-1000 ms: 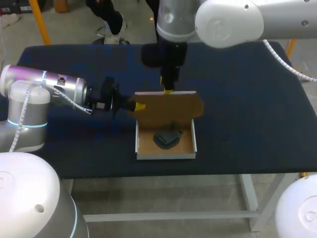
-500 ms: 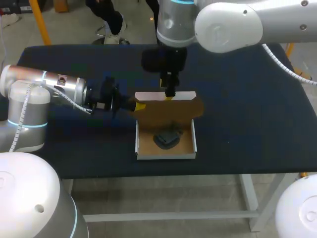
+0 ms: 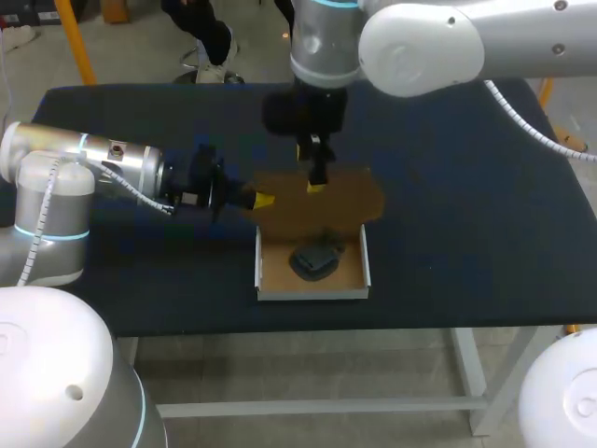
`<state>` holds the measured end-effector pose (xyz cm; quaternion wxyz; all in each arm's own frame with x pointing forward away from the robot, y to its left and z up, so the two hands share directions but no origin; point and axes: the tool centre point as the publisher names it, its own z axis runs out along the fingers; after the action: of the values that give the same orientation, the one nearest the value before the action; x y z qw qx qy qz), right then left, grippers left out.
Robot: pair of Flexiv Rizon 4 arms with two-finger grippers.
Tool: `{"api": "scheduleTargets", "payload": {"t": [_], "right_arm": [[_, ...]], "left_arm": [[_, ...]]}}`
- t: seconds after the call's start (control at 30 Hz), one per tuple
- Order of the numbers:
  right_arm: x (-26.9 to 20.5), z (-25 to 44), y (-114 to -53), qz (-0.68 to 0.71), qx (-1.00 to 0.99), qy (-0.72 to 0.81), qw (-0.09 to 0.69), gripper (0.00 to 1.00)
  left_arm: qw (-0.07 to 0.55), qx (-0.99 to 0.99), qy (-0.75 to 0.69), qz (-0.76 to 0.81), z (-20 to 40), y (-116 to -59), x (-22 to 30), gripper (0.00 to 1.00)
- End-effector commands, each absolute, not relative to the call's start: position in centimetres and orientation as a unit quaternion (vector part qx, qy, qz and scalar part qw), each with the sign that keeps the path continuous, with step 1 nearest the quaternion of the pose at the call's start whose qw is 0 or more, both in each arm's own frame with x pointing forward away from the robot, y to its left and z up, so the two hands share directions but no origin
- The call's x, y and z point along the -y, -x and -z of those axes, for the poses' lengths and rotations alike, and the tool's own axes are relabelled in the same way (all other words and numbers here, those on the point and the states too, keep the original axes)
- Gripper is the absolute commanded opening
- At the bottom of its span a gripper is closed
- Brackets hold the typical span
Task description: Assemble the packaging by folding the flat box into shape, placing the metal phone stand inside, and closing the box properly
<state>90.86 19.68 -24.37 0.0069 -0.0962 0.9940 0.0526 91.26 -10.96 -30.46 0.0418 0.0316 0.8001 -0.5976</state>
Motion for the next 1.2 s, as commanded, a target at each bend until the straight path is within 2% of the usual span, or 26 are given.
{"api": "scheduleTargets", "payload": {"t": [0.03, 0.7, 0.87, 1.0, 1.2], "right_arm": [[-19.5, 22.9, -90.3, -0.052, -0.994, 0.099, 0.010, 0.85], [-18.9, 20.0, -91.6, -0.057, -0.994, 0.086, 0.032, 0.78], [-19.3, 20.1, -92.9, -0.051, -0.995, 0.081, 0.033, 0.68], [-19.6, 20.7, -93.9, -0.048, -0.995, 0.079, 0.024, 0.52], [-19.9, 21.6, -94.8, -0.045, -0.996, 0.078, 0.013, 0.50]], "left_arm": [[0.042, -0.800, -0.032, 0.598, 30.5, -91.2, 10.9, 0.00], [0.042, -0.800, -0.032, 0.598, 30.5, -91.2, 10.9, 0.00], [0.042, -0.800, -0.032, 0.598, 30.5, -91.2, 10.9, 0.00], [0.042, -0.800, -0.032, 0.598, 30.5, -91.2, 10.9, 0.00], [0.042, -0.800, -0.032, 0.598, 30.5, -91.2, 10.9, 0.00]]}}
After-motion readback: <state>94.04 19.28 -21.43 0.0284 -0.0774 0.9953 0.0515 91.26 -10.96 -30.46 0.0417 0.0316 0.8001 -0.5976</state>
